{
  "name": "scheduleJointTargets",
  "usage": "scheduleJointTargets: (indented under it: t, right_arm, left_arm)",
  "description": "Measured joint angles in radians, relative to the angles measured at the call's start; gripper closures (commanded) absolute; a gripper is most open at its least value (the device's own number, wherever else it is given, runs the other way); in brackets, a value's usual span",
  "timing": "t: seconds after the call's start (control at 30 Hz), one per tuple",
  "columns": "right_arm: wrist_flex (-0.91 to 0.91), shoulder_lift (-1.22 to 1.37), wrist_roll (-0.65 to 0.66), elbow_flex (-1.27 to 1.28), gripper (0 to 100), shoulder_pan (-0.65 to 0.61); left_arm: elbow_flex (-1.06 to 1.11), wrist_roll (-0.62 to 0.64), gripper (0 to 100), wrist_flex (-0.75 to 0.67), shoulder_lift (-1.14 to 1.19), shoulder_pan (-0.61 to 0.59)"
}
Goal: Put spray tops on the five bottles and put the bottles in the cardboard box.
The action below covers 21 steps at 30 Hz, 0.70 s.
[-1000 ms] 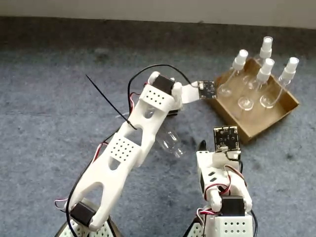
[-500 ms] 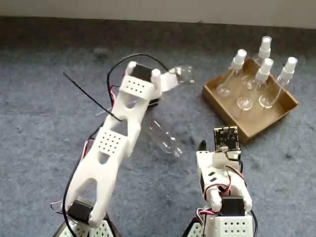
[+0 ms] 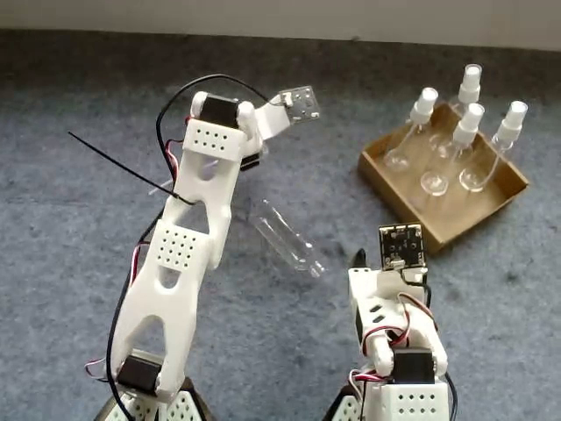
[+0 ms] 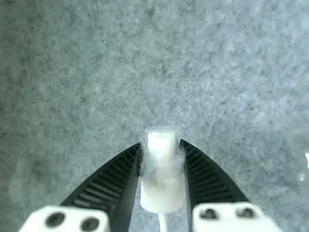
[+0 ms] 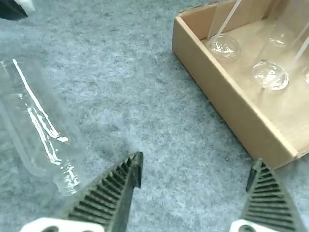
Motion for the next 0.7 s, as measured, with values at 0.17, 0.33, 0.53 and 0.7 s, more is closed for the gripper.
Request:
scheduleJointTargets:
  t: [0.17,0.33,0.53,0.7]
  right_arm:
    - [0.000,0.000,0.000,0.000,68.5,0.000]
    - [0.000,0.000,0.000,0.000,68.5,0.000]
    - [0.000,0.000,0.000,0.000,68.5,0.000]
    - [0.000,0.000,0.000,0.000,68.5,0.000]
  left_arm:
    - [0.000,0.126,98,0.002,-0.109,-0.040]
    - [0.000,0.282,98,0.002,-0.209,-0.114]
    - [0.000,0.388,98,0.002,-0.269,-0.195]
    - [0.049,0.413,98,0.002,-0.344,-0.229]
